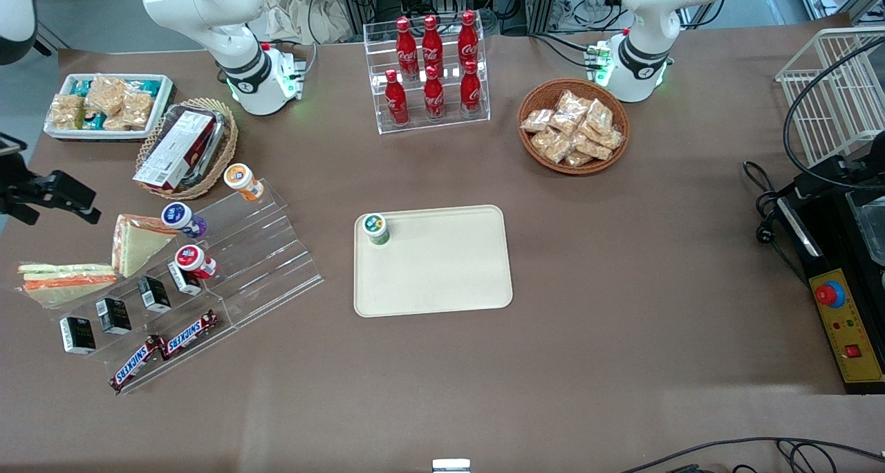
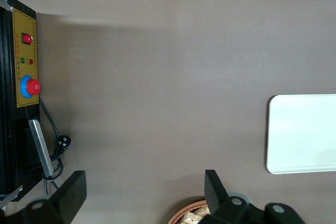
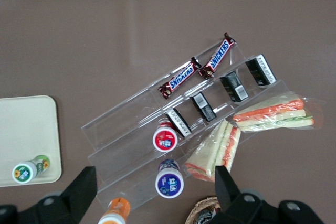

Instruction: Place green gum on tray

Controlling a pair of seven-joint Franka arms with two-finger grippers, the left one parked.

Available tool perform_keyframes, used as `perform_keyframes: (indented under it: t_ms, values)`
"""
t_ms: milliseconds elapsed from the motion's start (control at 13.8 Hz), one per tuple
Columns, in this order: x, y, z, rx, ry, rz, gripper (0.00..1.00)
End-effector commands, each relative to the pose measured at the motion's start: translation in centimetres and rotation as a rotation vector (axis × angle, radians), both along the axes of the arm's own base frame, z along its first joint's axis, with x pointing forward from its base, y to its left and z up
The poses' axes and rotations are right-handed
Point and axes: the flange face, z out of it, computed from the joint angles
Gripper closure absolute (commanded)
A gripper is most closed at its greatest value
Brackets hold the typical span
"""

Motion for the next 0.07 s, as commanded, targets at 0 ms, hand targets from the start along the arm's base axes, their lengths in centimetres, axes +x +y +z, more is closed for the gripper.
perform_keyframes:
  t_ms: [0]
  values:
    - [-0.07,-0.4,0.05,0.006,0.013,0.0,0.0]
